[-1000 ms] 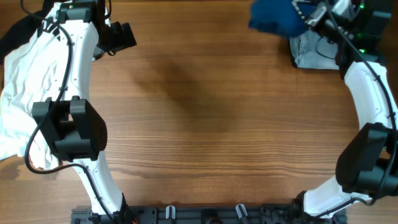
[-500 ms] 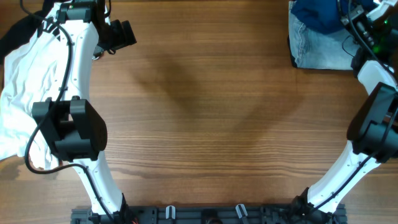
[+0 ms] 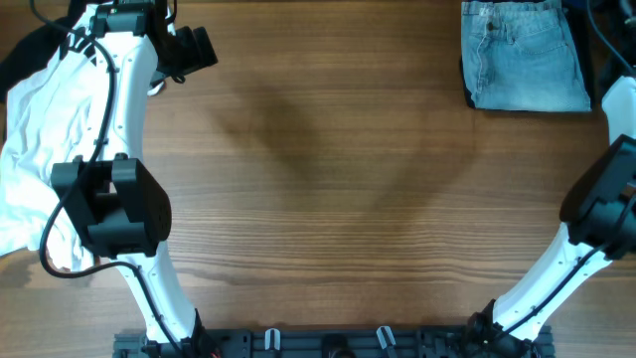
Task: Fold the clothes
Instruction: 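Carry the teal shirt bundle right and place it on the jeans, then release the shirt and withdraw the right arm from the jeans stack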
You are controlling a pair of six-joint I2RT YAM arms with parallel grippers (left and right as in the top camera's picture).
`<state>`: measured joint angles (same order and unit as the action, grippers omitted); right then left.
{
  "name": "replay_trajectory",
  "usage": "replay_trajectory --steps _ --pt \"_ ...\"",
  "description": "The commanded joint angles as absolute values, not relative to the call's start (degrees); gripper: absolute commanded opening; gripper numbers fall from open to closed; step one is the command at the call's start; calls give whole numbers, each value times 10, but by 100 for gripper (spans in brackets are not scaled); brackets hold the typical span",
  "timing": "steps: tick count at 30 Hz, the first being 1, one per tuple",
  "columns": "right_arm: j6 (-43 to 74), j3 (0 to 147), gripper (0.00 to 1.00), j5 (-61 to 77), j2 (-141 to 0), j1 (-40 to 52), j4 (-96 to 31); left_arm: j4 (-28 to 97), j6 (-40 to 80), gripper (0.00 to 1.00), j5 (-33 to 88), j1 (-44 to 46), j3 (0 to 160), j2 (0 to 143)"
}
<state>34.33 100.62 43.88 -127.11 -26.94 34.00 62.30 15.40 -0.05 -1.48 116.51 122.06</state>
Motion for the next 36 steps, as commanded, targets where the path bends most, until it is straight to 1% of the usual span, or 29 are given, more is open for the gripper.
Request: replay_trajectory --steps 1,5,8,9,13,14,15,16,17,18,19,20,21,23,24,25,26,28,29,33,36 --pt "282 1020 4 431 -1331 -251 302 615 159 100 6 -17 1163 1228" --pt "248 1020 4 488 -1359 -250 195 615 159 100 6 -17 1163 1228" --pt "284 1020 4 558 -1349 -266 144 615 159 100 11 -17 1163 1228" --pt "304 1020 4 574 -1343 -273 109 615 159 100 18 -17 1163 1228" --pt "298 1020 4 587 -1315 -301 -103 615 159 100 26 -17 1163 1228" --pt "284 1020 4 578 -1313 -306 -159 615 159 100 25 -17 1163 1228" --pt "271 1020 4 549 -1312 -310 -234 615 159 100 26 -17 1163 1228" --pt "254 1020 4 516 -1312 -310 -282 615 159 100 26 -17 1163 1228" --pt "255 1020 14 449 -1312 -309 -334 615 159 100 25 -17 1163 1228" --pt "251 1020 36 414 -1312 -309 -361 615 159 100 25 -17 1163 1228" --pt "238 1020 53 409 -1312 -309 -369 615 159 100 25 -17 1163 1228" --pt "229 1020 61 410 -1312 -310 -371 615 159 100 26 -17 1163 1228" --pt "224 1020 65 419 -1307 -311 -369 616 159 100 26 -17 1163 1228" --pt "204 1021 70 439 -1287 -314 -364 619 159 100 26 -17 1163 1228" --pt "188 1025 79 444 -1264 -315 -364 621 159 100 26 -17 1163 1228" --pt "163 1031 94 449 -1234 -315 -366 622 159 100 26 -17 1163 1228" --pt "150 1035 99 449 -1207 -315 -367 624 159 100 26 -17 1163 1228" --pt "132 1035 100 449 -1164 -313 -368 625 159 100 26 -17 1163 1228" --pt "80 1035 100 448 -1107 -307 -372 626 159 100 26 -17 1163 1228" --pt "-15 1035 100 436 -1083 -282 -375 625 154 100 25 -18 1163 1228" --pt "-16 1034 99 318 -1085 -254 -414 625 152 100 25 -18 1163 1228"
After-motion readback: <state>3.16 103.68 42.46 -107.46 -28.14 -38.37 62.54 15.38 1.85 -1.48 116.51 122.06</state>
